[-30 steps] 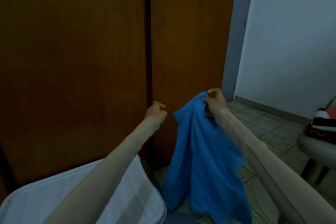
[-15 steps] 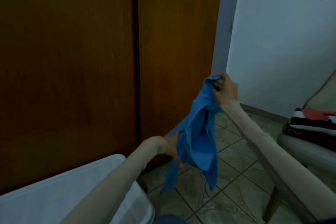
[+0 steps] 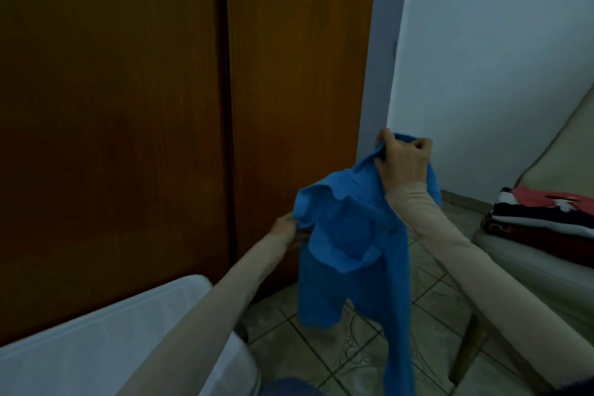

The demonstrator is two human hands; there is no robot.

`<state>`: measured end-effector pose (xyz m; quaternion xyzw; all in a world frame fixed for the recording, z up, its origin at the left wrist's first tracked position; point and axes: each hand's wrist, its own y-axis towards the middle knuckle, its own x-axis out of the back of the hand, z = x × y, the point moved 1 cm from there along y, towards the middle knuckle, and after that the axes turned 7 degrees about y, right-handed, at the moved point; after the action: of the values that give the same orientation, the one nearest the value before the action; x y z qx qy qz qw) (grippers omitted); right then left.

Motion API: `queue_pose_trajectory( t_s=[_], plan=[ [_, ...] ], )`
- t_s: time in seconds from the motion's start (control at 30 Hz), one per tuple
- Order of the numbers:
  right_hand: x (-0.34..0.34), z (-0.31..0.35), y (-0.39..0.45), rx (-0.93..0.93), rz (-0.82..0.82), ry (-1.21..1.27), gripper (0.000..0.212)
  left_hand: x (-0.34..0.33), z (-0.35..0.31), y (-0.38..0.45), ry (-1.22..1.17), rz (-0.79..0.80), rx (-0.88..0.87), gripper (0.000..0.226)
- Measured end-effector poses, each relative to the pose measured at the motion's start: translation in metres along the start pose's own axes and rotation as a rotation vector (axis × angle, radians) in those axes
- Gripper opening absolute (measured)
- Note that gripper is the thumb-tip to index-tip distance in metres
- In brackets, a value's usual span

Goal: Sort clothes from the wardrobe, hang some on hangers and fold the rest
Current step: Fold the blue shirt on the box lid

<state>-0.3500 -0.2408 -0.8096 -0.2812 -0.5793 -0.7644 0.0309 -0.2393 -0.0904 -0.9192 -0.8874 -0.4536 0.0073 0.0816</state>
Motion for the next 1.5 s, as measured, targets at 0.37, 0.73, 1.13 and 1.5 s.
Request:
queue_pose_trajectory(
  t_s=[0.37,0.73,1.13,1.5],
  plan=[
    [-0.025,-0.022,-0.033,-0.157,0.577,-0.005,0.027,0.035,-0.038,-0.005,1.135,-0.527,-0.599,0.011],
    [-0.04,-0.002,-0.049,-0.13,0.856,0.228,0.056,0.052,-0.072,-0.018,1.396,-0.611,-0.445,0.034],
    [-0.02,0.05,-0.029,-0.101,0.347,0.256,0.027,0.072,-0.084,-0.052,0.765,-0.197,-0.22,0.092],
    [-0.001,0.118,-0.005,-0.022,0.24,0.642,0.025,0.139,-0.121,-0.105,0.621,-0.608,-0.405,0.026]
  ],
)
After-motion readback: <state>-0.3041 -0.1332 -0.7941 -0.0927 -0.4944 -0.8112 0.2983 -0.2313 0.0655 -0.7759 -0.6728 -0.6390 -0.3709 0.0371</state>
